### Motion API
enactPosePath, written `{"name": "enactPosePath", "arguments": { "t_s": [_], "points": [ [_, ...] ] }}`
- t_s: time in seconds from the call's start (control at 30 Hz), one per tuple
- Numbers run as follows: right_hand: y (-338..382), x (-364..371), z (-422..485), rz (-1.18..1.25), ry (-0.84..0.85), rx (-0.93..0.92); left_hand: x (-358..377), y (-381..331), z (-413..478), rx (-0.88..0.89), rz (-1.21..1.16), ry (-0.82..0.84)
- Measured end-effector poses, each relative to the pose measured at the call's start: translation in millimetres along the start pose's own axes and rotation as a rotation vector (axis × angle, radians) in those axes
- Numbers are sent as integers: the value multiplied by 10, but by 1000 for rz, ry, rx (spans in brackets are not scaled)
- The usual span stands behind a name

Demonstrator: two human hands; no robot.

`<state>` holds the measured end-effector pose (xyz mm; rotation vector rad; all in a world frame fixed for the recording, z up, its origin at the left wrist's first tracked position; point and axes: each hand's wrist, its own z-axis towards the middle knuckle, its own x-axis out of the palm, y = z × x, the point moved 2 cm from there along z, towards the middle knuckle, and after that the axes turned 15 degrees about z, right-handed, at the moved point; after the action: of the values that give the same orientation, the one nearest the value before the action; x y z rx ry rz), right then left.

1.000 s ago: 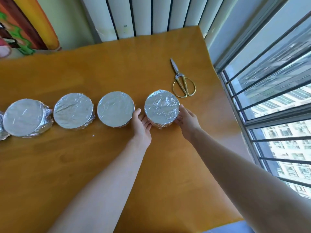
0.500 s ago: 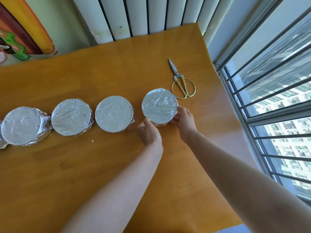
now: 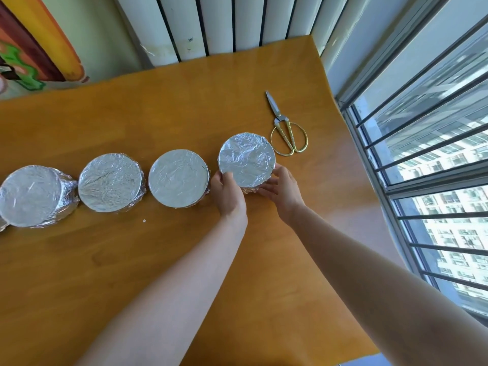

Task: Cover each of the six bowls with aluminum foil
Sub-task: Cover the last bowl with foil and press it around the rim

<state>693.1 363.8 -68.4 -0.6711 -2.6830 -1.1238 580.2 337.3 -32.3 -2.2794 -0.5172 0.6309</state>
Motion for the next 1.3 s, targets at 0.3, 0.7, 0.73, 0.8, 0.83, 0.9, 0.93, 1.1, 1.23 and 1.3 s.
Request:
{"name": "enactPosePath", "arguments": {
  "t_s": [0.3, 0.7, 0.73, 0.8, 0.83, 0.9, 0.93, 1.1, 1.23, 1.3],
  "points": [
    [-27, -71, 55, -45, -51, -45, -4, 235, 23, 15, 192, -156],
    [77, 112, 69, -167, 87, -182, -54, 355, 147, 297, 289, -132],
    [73, 113, 72, -160, 83, -188, -56, 353, 169, 301, 299, -147],
    [74, 104, 73, -155, 82, -193, -56, 354, 189, 317, 313, -177],
    [74, 97, 78, -157, 80, -194, -51, 357, 197, 329, 315, -191],
    [81, 93, 87, -159, 71, -199, -40, 363, 231, 340, 324, -218],
    [79, 92, 93, -161, 68, -202, -31, 372, 259, 338, 341, -228],
    [75, 69, 119, -164, 58, -205, 13, 377, 288, 357, 405, -277],
    [60, 54, 126, -205, 65, -213, 42, 314, 185, 316, 389, -306],
    [69, 50, 115, -215, 66, -207, 46, 294, 180, 250, 322, -269]
  ]
}}
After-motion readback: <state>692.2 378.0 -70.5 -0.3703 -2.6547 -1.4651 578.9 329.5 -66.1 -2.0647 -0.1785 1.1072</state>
